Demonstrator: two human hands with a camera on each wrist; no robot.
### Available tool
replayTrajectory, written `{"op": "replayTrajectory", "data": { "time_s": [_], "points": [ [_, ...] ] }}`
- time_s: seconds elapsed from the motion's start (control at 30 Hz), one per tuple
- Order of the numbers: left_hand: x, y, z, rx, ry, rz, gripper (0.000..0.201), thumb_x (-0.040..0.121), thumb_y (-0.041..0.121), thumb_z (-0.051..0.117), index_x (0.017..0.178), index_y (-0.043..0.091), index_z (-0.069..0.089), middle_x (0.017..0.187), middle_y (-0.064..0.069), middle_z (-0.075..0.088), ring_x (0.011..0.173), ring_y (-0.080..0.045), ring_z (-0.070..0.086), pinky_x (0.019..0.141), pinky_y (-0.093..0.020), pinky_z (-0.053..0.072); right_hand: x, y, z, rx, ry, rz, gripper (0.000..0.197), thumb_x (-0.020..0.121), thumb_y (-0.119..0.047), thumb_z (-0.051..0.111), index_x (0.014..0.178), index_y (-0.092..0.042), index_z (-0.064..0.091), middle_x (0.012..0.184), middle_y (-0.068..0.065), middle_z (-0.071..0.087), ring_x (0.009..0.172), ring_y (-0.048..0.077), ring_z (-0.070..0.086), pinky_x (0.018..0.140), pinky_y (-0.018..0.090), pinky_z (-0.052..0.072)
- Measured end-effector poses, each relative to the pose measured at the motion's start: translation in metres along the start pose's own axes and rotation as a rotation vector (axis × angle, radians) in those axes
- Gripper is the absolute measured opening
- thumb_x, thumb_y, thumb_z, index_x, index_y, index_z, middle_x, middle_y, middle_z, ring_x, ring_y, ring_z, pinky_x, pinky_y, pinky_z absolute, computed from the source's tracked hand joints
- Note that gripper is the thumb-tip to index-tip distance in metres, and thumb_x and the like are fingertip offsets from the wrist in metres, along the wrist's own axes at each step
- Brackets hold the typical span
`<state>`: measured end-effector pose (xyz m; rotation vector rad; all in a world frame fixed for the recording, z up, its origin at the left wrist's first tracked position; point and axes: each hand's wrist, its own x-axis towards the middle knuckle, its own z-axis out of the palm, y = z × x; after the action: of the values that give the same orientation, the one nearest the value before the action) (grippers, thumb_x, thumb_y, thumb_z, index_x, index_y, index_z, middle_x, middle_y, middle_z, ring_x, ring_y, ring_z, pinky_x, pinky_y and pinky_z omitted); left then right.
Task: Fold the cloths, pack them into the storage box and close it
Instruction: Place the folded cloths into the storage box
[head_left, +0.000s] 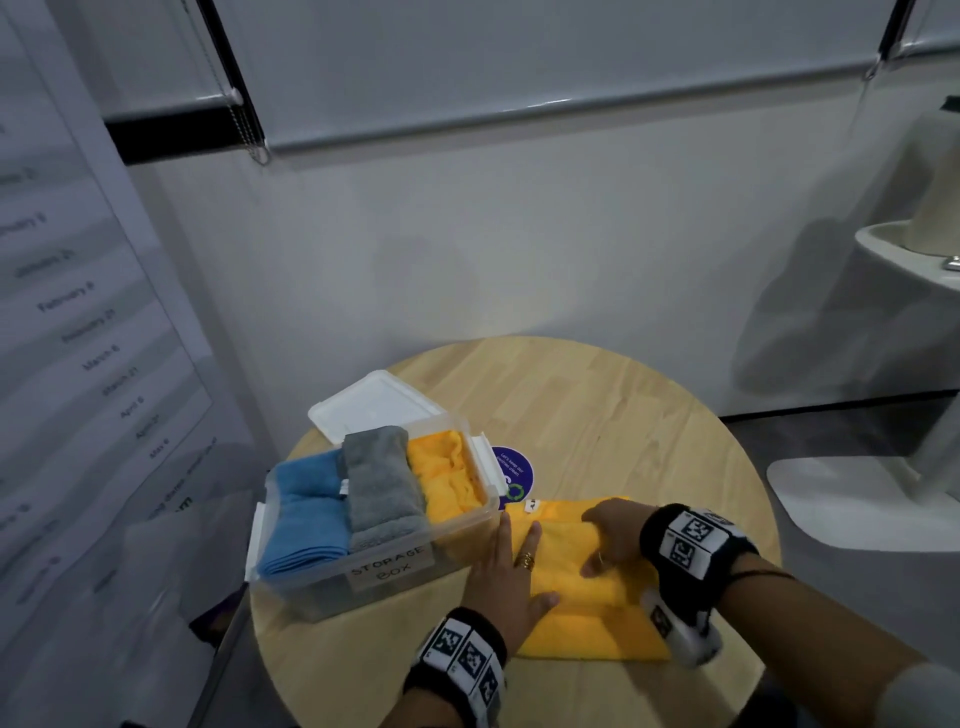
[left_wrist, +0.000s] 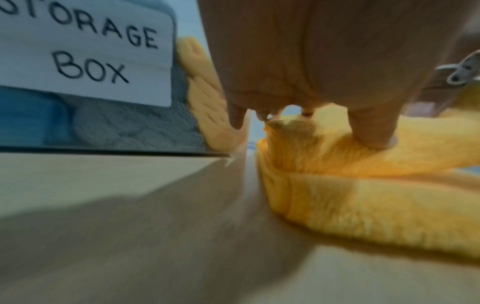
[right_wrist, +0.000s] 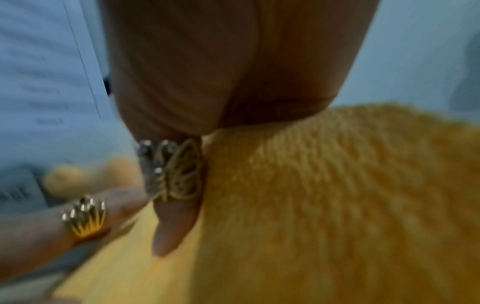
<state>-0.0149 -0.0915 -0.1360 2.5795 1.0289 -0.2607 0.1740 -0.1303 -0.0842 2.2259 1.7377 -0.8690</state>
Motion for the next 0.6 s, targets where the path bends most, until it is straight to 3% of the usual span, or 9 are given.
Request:
{"op": "replayTrajectory", "data": {
  "time_s": [0.07, 0.13, 0.2, 0.3, 0.33, 0.4, 0.47, 0.5, 0.6],
  "points": [
    [-0.017, -0.002, -0.016, -0.109, 0.096, 0.046, 0.085, 0.079, 0.074, 0.017, 0.15, 0.03, 0.0, 0.157, 0.003, -0.018, 0.146, -0.018, 0.002, 0.116, -0.033, 0.018, -0.023, 0.001, -0.017, 0.163, 0.045, -0.08, 0.056, 0.082, -0.041, 0.068, 0.125, -0.011, 0.05, 0.126, 0.009, 0.055, 0.109, 0.024, 0.053, 0.088, 0.032, 0.042],
    [-0.034, -0.002, -0.04, -0.322, 0.219, 0.061, 0.095, 0.07, 0.08, 0.003, 0.149, 0.029, 0.017, 0.158, 0.005, 0.004, 0.142, -0.014, 0.022, 0.113, -0.033, 0.027, -0.044, 0.0, -0.036, 0.36, 0.149, -0.195, 0.037, 0.081, -0.037, 0.07, 0.107, -0.016, 0.055, 0.107, 0.004, 0.059, 0.102, 0.025, 0.057, 0.082, 0.033, 0.044],
    [-0.042, -0.005, -0.066, -0.543, 0.424, 0.045, 0.088, 0.077, 0.08, 0.015, 0.14, 0.024, 0.037, 0.145, 0.0, 0.034, 0.119, -0.015, 0.05, 0.1, -0.037, 0.044, -0.055, -0.009, -0.052, 0.51, 0.278, -0.308, 0.032, 0.082, -0.035, 0.07, 0.096, -0.01, 0.055, 0.094, 0.008, 0.06, 0.091, 0.028, 0.059, 0.076, 0.038, 0.046],
    [-0.037, -0.017, -0.111, -0.642, 0.667, -0.068, 0.064, 0.079, 0.065, 0.042, 0.123, 0.019, 0.049, 0.114, -0.004, 0.056, 0.09, -0.017, 0.059, 0.079, -0.03, 0.048, -0.055, -0.034, -0.069, 0.717, 0.415, -0.403, 0.032, 0.084, -0.03, 0.067, 0.105, -0.009, 0.056, 0.101, 0.007, 0.064, 0.092, 0.023, 0.062, 0.08, 0.038, 0.051],
    [-0.032, -0.023, -0.126, -0.695, 0.683, -0.132, 0.064, 0.078, 0.064, 0.048, 0.122, 0.018, 0.048, 0.108, -0.006, 0.059, 0.09, -0.019, 0.06, 0.078, -0.031, 0.047, -0.05, -0.043, -0.073, 0.789, 0.44, -0.416, 0.031, 0.085, -0.029, 0.066, 0.108, -0.012, 0.055, 0.105, 0.005, 0.064, 0.095, 0.022, 0.062, 0.083, 0.038, 0.053],
    [-0.013, -0.037, -0.148, -0.944, 0.569, -0.258, 0.072, 0.075, 0.063, 0.059, 0.128, 0.02, 0.036, 0.107, -0.009, 0.06, 0.093, -0.024, 0.061, 0.08, -0.035, 0.05, -0.037, -0.064, -0.081, 0.909, 0.461, -0.431, 0.033, 0.087, -0.03, 0.062, 0.115, -0.015, 0.052, 0.114, 0.006, 0.062, 0.102, 0.024, 0.062, 0.09, 0.042, 0.052],
    [0.009, -0.052, -0.165, -1.289, 0.427, -0.26, 0.073, 0.077, 0.054, 0.067, 0.131, 0.024, 0.028, 0.116, -0.013, 0.059, 0.097, -0.027, 0.063, 0.079, -0.039, 0.055, -0.021, -0.084, -0.085, 1.023, 0.406, -0.415, 0.041, 0.091, -0.036, 0.056, 0.124, -0.014, 0.047, 0.123, 0.009, 0.059, 0.106, 0.027, 0.061, 0.094, 0.047, 0.049],
    [0.019, -0.061, -0.17, -1.404, 0.423, -0.233, 0.071, 0.079, 0.044, 0.07, 0.133, 0.023, 0.027, 0.123, -0.014, 0.056, 0.102, -0.029, 0.061, 0.08, -0.041, 0.055, -0.013, -0.093, -0.085, 1.074, 0.35, -0.378, 0.047, 0.093, -0.038, 0.051, 0.13, -0.011, 0.042, 0.128, 0.01, 0.055, 0.108, 0.028, 0.059, 0.096, 0.048, 0.048],
    [0.043, -0.091, -0.175, -1.242, 0.468, -0.153, 0.076, 0.083, 0.016, 0.07, 0.137, 0.027, 0.019, 0.134, -0.014, 0.041, 0.116, -0.034, 0.051, 0.095, -0.05, 0.047, 0.012, -0.114, -0.075, 1.07, 0.215, -0.213, 0.061, 0.098, -0.032, 0.043, 0.144, -0.01, 0.009, 0.137, 0.017, 0.042, 0.112, 0.033, 0.052, 0.096, 0.045, 0.045]
  ]
}}
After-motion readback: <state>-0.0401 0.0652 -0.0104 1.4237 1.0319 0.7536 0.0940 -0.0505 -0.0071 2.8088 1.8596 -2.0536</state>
